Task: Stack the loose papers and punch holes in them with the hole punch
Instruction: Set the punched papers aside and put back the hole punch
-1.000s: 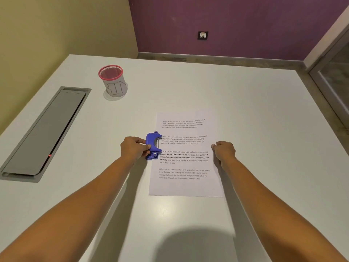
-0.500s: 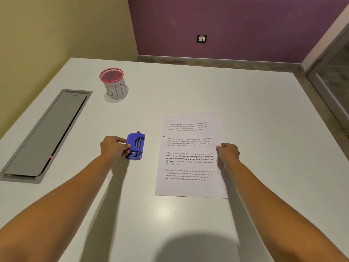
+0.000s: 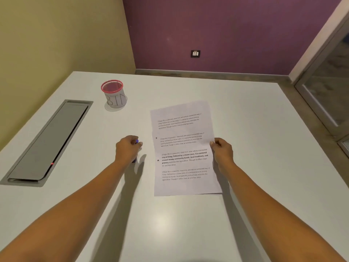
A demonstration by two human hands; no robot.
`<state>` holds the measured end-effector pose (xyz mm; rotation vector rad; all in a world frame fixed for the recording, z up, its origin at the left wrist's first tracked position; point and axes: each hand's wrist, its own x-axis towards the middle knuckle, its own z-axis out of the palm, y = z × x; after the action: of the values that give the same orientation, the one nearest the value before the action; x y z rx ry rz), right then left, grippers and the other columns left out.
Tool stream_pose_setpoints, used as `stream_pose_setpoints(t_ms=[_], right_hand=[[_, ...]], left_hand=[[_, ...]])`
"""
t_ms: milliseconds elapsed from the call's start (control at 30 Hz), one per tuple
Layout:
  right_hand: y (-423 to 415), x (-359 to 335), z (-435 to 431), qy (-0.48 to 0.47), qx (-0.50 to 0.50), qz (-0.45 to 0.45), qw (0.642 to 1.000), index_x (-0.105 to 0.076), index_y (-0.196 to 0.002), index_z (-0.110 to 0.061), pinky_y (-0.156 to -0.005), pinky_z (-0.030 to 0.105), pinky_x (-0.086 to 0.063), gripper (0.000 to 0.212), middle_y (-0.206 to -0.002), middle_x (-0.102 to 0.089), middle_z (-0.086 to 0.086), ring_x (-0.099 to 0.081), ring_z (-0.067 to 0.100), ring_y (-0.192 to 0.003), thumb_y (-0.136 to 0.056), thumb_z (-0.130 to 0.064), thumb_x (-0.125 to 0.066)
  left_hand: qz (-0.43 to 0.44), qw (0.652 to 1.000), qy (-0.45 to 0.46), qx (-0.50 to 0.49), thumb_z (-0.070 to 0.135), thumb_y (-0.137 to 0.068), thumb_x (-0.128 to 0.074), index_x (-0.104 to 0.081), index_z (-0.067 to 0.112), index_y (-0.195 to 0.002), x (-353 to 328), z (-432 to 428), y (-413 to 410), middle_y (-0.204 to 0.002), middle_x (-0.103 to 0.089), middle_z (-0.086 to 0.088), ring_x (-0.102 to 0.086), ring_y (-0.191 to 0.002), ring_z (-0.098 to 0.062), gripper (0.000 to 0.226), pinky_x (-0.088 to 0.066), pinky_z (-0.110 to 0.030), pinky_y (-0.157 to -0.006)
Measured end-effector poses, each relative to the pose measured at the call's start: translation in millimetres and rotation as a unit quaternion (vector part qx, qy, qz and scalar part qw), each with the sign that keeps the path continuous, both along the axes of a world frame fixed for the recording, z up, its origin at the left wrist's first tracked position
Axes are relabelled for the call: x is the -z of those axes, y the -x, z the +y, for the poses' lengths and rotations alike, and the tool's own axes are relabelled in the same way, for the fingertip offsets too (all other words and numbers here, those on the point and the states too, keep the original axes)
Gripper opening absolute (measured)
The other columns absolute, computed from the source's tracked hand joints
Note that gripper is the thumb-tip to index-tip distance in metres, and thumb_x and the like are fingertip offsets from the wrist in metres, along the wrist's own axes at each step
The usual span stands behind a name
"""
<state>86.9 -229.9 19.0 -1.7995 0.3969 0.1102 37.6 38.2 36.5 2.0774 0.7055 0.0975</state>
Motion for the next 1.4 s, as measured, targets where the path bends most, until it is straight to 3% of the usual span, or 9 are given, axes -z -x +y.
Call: stream_pose_setpoints(t_ms=[167,233,400,467,567,867,1033,1200,1400], right_hand=[[16.5,-17.5,-7.1,-0.087,-0.03,-0.059,0.994,-0.061,-0.093,-0.013,-0.081,0.029,-0.051,0.012,-0.091,-0.066,0.006,-0.061,0.02,-0.082,-0.093,-0.009,-0.05],[22.3,-27.3,-10.1,-0.118,-0.033,-0.083,0.989,-0.061,-0.087,-0.017,-0.077,0.025,-0.051,0.015,-0.087,-0.067,0.002,-0.062,0.017,-0.08,-0.093,-0.009,-0.05],[34.5,-49.7,-21.6,-0.098,-0.02,-0.15,0.984,-0.06,-0.088,-0.017,-0.062,0.015,-0.05,0.011,-0.08,-0.064,-0.004,-0.06,0.01,-0.07,-0.094,-0.014,-0.05],[39.2,-54.4,-24.4,-0.09,-0.02,-0.173,0.981,-0.059,-0.092,-0.014,-0.056,0.007,-0.047,0.009,-0.079,-0.062,-0.005,-0.058,0.007,-0.07,-0.094,-0.014,-0.05],[45.5,-57.3,-24.2,-0.097,-0.011,-0.188,0.977,-0.058,-0.092,-0.014,-0.06,0.005,-0.049,0.009,-0.082,-0.062,-0.005,-0.057,0.008,-0.074,-0.094,-0.012,-0.049],[61.7,-42.5,-31.7,-0.049,-0.029,-0.142,0.988,-0.058,-0.096,-0.011,-0.072,0.013,-0.045,0.011,-0.094,-0.063,0.001,-0.058,0.014,-0.085,-0.094,-0.009,-0.047],[63.6,-26.2,-33.1,0.027,-0.025,-0.102,0.994,-0.057,-0.091,-0.01,-0.063,0.012,-0.041,0.012,-0.09,-0.061,0.006,-0.053,0.019,-0.083,-0.093,-0.003,-0.048],[63.6,-7.2,-30.4,0.079,-0.035,-0.049,0.995,-0.059,-0.096,0.005,-0.076,0.038,-0.048,0.016,-0.1,-0.065,0.024,-0.055,0.03,-0.081,-0.093,-0.007,-0.048],[57.2,-4.4,-26.7,0.097,-0.041,-0.037,0.994,-0.06,-0.104,0.002,-0.075,0.034,-0.045,0.019,-0.093,-0.063,0.017,-0.053,0.026,-0.083,-0.093,-0.004,-0.045]], left_hand=[[0.012,0.994,0.11,0.02,0.018,-0.09,-0.057,-0.038,0.007,-0.139,-6.6,-23.3,2.7,-0.14,-0.047,-0.011,-0.046,-0.128,-0.026,0.054,-0.041,-0.04,-0.1],[-0.004,0.987,0.154,0.037,0.015,-0.09,-0.056,-0.043,0.006,-0.135,-11.3,-27.9,5.0,-0.131,-0.055,-0.011,-0.051,-0.123,-0.027,0.047,-0.045,-0.034,-0.092],[-0.122,0.967,0.211,0.073,0.0,-0.089,-0.053,-0.062,-0.004,-0.104,-35.1,-42.9,12.0,-0.092,-0.065,-0.012,-0.061,-0.086,-0.026,0.018,-0.054,-0.014,-0.06],[-0.156,0.967,0.187,0.079,0.001,-0.089,-0.054,-0.064,0.0,-0.102,-44.5,-48.0,13.0,-0.087,-0.067,-0.006,-0.063,-0.081,-0.021,0.017,-0.055,-0.017,-0.067],[-0.19,0.962,0.177,0.079,0.003,-0.088,-0.055,-0.065,0.002,-0.102,-51.7,-52.9,15.6,-0.093,-0.068,-0.008,-0.064,-0.085,-0.022,0.017,-0.053,-0.031,-0.081],[-0.162,0.973,0.149,0.075,0.002,-0.089,-0.054,-0.064,-0.001,-0.103,-23.5,-54.9,30.0,-0.099,-0.066,-0.008,-0.059,-0.089,-0.021,0.018,-0.046,-0.03,-0.086],[-0.122,0.981,0.143,0.049,-0.001,-0.085,-0.059,-0.065,-0.003,-0.098,-0.4,-45.5,33.6,-0.092,-0.065,-0.009,-0.058,-0.085,-0.023,0.015,-0.048,-0.037,-0.09],[-0.1,0.984,0.14,0.045,-0.002,-0.084,-0.06,-0.066,-0.004,-0.097,13.8,-41.8,34.5,-0.087,-0.065,-0.011,-0.06,-0.079,-0.025,0.014,-0.049,-0.036,-0.09],[-0.098,0.984,0.144,0.033,-0.001,-0.086,-0.058,-0.065,-0.002,-0.093,17.7,-42.3,25.1,-0.08,-0.065,-0.006,-0.06,-0.074,-0.023,0.01,-0.05,-0.035,-0.085]])
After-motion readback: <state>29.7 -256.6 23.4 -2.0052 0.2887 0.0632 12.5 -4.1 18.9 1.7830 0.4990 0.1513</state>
